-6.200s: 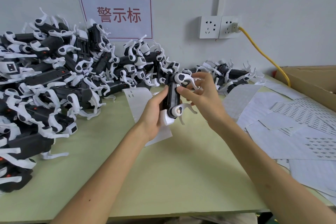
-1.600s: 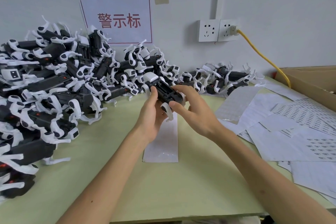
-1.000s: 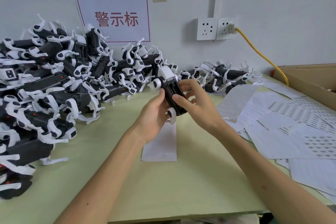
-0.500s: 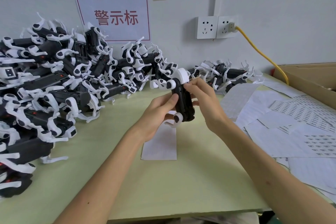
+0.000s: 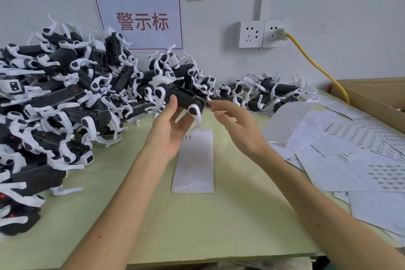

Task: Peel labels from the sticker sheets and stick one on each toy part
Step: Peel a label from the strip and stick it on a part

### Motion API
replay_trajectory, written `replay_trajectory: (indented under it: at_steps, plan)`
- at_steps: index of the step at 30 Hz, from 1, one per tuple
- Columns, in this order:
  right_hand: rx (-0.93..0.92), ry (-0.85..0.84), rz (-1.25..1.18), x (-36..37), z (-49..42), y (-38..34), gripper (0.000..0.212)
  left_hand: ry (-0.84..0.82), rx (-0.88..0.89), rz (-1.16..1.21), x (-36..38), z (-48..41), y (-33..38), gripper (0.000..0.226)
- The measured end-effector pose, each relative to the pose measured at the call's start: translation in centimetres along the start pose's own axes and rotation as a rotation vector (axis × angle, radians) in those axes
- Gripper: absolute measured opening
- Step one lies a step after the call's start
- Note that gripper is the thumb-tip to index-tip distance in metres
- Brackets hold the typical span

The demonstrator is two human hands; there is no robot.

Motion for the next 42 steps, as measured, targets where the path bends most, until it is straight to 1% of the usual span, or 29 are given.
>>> replay_trajectory:
  at_steps: [2, 3, 7, 9, 11, 12, 14, 15, 17, 18, 20, 22, 24, 26, 28, 29, 31, 33, 35, 38, 42]
  plan:
    - [0.013, -0.012, 0.124, 0.1, -0.1, 0.8, 0.032, 0.057, 0.040, 0.021, -0.9, -0.2, 0.7, 0.019]
    - [0.029, -0.045, 0.217, 0.5, -0.1, 1.5, 0.036, 0.080, 0.047, 0.039, -1.4, -0.3, 0.9, 0.014]
    - [0.086, -0.268, 0.634, 3.2, 0.5, 4.5, 0.065, 0.126, 0.009, 0.085, -2.2, -0.5, 0.9, 0.009]
    - [0.107, -0.368, 0.739, 4.3, 0.9, 5.8, 0.077, 0.144, -0.008, 0.096, -2.4, -0.5, 0.7, 0.009]
    - [0.118, -0.461, 0.766, 5.2, 1.2, 6.7, 0.081, 0.149, -0.022, 0.114, -2.5, -0.4, 0.5, 0.011]
    - [0.120, -0.475, 0.760, 5.3, 1.2, 6.9, 0.081, 0.150, -0.029, 0.134, -2.5, -0.4, 0.5, 0.014]
    - [0.104, -0.433, 0.757, 4.9, 0.7, 6.7, 0.080, 0.174, -0.034, 0.124, -2.9, -0.3, 0.6, 0.018]
    - [0.087, -0.398, 0.761, 4.6, 0.4, 6.4, 0.078, 0.201, -0.028, 0.062, -3.3, -0.3, 0.8, 0.019]
    - [0.057, -0.328, 0.734, 3.9, 0.1, 5.6, 0.075, 0.261, -0.014, -0.136, -4.0, -0.2, 1.5, 0.021]
    - [0.046, -0.292, 0.691, 3.4, 0.0, 5.3, 0.071, 0.282, -0.007, -0.219, -4.2, -0.1, 1.7, 0.025]
    - [0.038, -0.203, 0.534, 2.3, -0.3, 4.6, 0.061, 0.287, -0.002, -0.280, -4.3, 0.0, 1.9, 0.039]
    - [0.025, -0.087, 0.388, 1.0, -0.6, 3.6, 0.055, 0.214, -0.019, -0.272, -3.8, 0.1, 1.7, 0.038]
    - [0.004, 0.022, 0.293, -0.3, -0.9, 2.6, 0.051, 0.052, -0.064, -0.270, -2.3, 0.2, 1.2, 0.042]
    - [-0.011, 0.089, 0.206, -1.1, -0.8, 1.9, 0.050, -0.084, -0.083, -0.237, -0.6, 0.6, 0.9, 0.044]
    - [-0.022, 0.122, 0.146, -1.7, -0.7, 1.4, 0.051, -0.170, -0.085, -0.188, 0.8, 1.1, 0.6, 0.037]
    - [-0.023, 0.125, 0.140, -1.8, -0.6, 1.2, 0.051, -0.200, -0.070, -0.194, 1.4, 1.3, 0.5, 0.041]
    - [-0.028, 0.112, 0.161, -1.8, -0.5, 1.0, 0.051, -0.280, -0.011, -0.238, 2.4, 1.6, 0.4, 0.065]
    - [-0.050, 0.094, 0.212, -1.5, -0.5, 0.8, 0.052, -0.320, 0.048, -0.291, 3.3, 1.8, 0.3, 0.074]
    - [-0.076, 0.087, 0.274, -1.4, -0.4, 0.4, 0.054, -0.300, 0.076, -0.324, 3.3, 1.7, 0.2, 0.072]
    - [-0.144, 0.113, 0.322, -1.5, -0.2, -0.9, 0.057, -0.241, 0.056, -0.304, 2.7, 1.5, -0.1, 0.053]
    - [-0.241, 0.186, 0.312, -2.1, 0.4, -2.5, 0.043, -0.221, 0.029, -0.253, 2.7, 1.4, -0.5, 0.034]
Point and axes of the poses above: each hand's wrist, its own z-axis away from the middle knuckle, its own x-axis out of the palm, y = z × x, the point moved 9 cm from there along -z, towards the middle knuckle, and after that the axes turned 3 degrees about -z, right-handed, at the moved point
